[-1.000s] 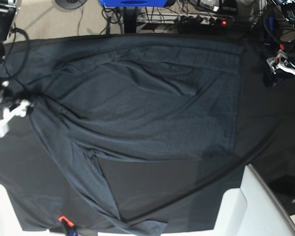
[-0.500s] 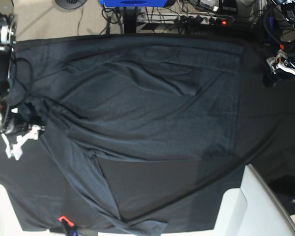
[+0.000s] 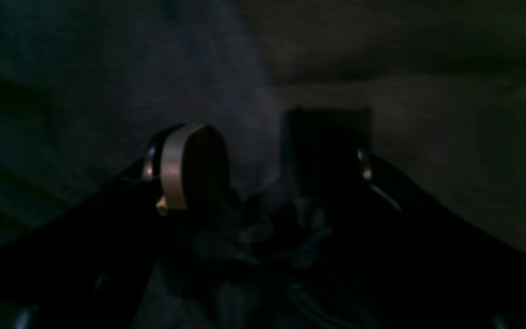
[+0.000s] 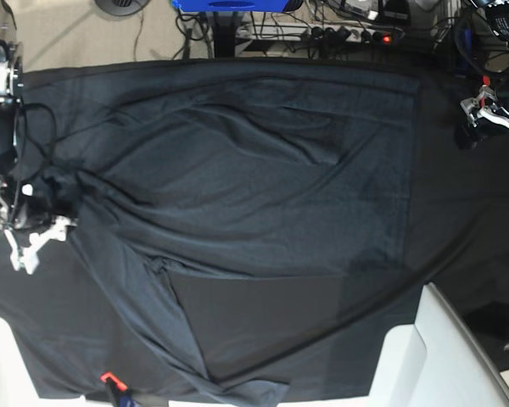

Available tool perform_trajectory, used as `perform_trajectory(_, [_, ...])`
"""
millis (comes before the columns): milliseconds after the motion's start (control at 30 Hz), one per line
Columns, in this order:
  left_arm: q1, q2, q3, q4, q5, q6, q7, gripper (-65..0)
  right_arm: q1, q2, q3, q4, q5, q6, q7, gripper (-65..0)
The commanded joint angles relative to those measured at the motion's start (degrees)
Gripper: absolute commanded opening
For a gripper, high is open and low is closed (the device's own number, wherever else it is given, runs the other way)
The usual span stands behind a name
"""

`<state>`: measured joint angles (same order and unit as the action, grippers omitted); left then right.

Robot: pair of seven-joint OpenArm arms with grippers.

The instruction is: Fold the T-shirt properly

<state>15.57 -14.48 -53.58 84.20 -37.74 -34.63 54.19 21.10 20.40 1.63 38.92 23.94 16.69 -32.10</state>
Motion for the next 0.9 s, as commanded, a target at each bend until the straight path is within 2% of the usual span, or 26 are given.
perform_trajectory(0, [0.03,-1.21,-0.44,0.85,-0.9,-0.49,-0.96,-6.4,1.45,1.09,0.26,0.69,0.45,0.15,0.93,-28.5])
perform_trajectory(67, [-0.14,-1.21,-0.18,0.85,-0.9,-0.49,-0.96,-6.4,1.45,1.18,0.44,0.69,0.45,0.15,0.93,-33.3])
perform_trajectory(167, [-0.23,-1.21,-0.09,0.85,-0.9,-0.49,-0.96,-6.4,1.45,1.27,0.61,0.69,0.45,0.15,0.84,-48.2])
perform_trajectory(233, [-0.32,-1.21,-0.09,0.85,-0.9,-0.49,-0.96,-6.4,1.45,1.09,0.61,0.69,0.45,0.15,0.76,-55.4])
perform_trajectory(433, [-0.32,-1.21,-0.09,0.76,-0.9,-0.49,-0.96,-6.4,1.45,0.92,0.7,0.69,0.54,0.06,0.49,-65.0])
perform_trajectory(600, [-0.23,-1.21,-0.09,0.76,-0.9,-0.49,-0.96,-6.4,1.53,1.0,0.79,0.78,0.72,0.06,0.49,-64.7])
perform_trajectory(700, [-0.23,-1.21,-0.09,0.76,-0.9,-0.49,-0.96,-6.4,1.53,1.0,1.93,0.78,0.98,0.06,0.58,-62.3])
perform_trajectory(867, [-0.23,-1.21,-0.09,0.76,-0.9,-0.49,-0.96,-6.4,1.18,0.83,6.94,0.78,0.98,0.24,0.58,-34.8])
